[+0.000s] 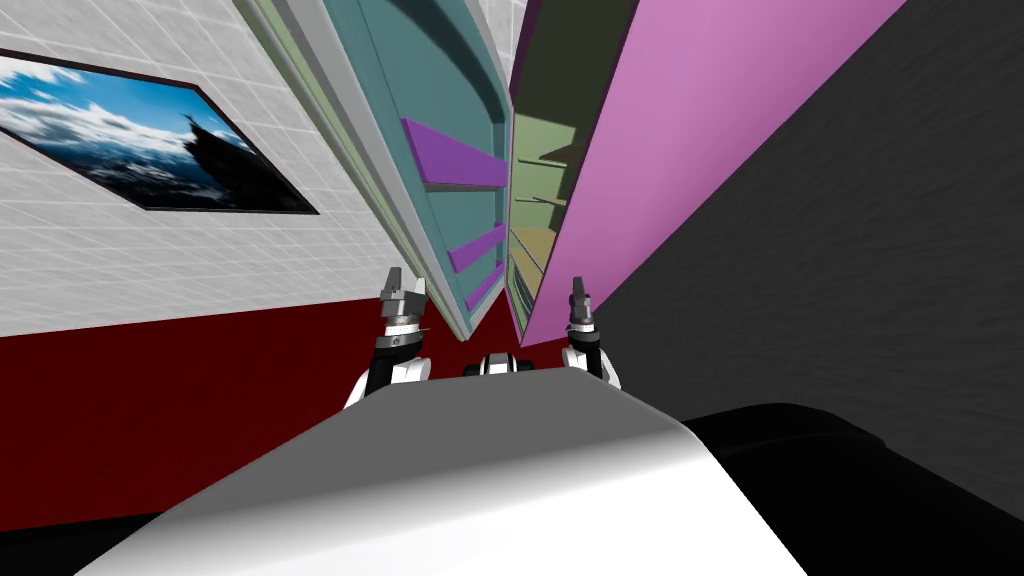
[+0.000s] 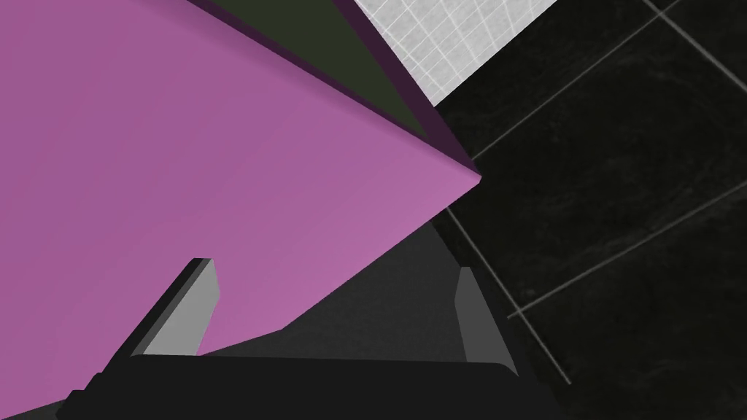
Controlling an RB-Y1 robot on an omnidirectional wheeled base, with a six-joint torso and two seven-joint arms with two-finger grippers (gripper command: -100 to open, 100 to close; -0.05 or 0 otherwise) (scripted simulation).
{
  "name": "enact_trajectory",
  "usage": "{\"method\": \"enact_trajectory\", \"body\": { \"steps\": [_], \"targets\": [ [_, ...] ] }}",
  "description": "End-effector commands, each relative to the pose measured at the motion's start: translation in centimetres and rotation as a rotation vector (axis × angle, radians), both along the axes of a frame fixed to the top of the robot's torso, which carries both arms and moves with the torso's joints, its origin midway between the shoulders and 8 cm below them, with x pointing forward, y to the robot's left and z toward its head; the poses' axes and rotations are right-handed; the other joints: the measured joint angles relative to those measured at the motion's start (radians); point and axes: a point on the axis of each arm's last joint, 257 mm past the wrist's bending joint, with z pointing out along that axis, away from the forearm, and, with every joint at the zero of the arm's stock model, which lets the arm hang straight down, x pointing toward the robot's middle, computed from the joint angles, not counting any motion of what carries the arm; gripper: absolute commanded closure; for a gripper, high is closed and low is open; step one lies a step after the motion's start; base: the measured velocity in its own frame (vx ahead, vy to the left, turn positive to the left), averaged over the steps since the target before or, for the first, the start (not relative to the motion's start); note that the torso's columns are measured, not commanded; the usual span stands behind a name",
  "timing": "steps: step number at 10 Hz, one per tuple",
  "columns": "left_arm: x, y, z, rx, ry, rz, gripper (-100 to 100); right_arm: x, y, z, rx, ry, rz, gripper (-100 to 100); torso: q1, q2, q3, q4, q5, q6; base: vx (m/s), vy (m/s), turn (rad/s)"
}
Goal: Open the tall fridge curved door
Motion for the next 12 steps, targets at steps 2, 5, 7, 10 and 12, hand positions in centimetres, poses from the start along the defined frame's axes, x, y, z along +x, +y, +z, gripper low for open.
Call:
{"method": "enact_trajectory", "body": {
  "steps": [2,5,7,10,12],
  "targets": [
    [0.0,0.0,0.0,0.0,0.0,0.0,0,0.3,-0.1,-0.9,-0.103,-0.01,-0.084,-100,0.002,0.0,0.0,0.0,0.001,0.0,0.042,0.096,-0.067],
    [0.0,0.0,0.0,0.0,0.0,0.0,0,0.7,-0.1,-1.5,-0.173,-0.016,-0.141,-100,0.0,0.001,0.0,0.0,0.0,0.0,0.025,0.068,-0.051],
    [0.0,0.0,0.0,0.0,0.0,0.0,0,1.0,-0.1,-2.1,-0.225,-0.02,-0.178,-100,-0.001,0.001,0.0,0.0,0.0,0.0,0.026,0.055,-0.036],
    [0.0,0.0,0.0,0.0,0.0,0.0,0,1.4,-0.2,-2.8,-0.293,-0.025,-0.232,-100,0.0,0.001,0.0,0.0,0.0,0.0,0.032,0.069,-0.052],
    [0.0,0.0,0.0,0.0,0.0,0.0,0,1.8,-0.2,-3.6,-0.35,-0.029,-0.275,-100,0.001,0.0,0.0,0.0,0.001,0.0,0.039,0.102,-0.09]
  ]
}}
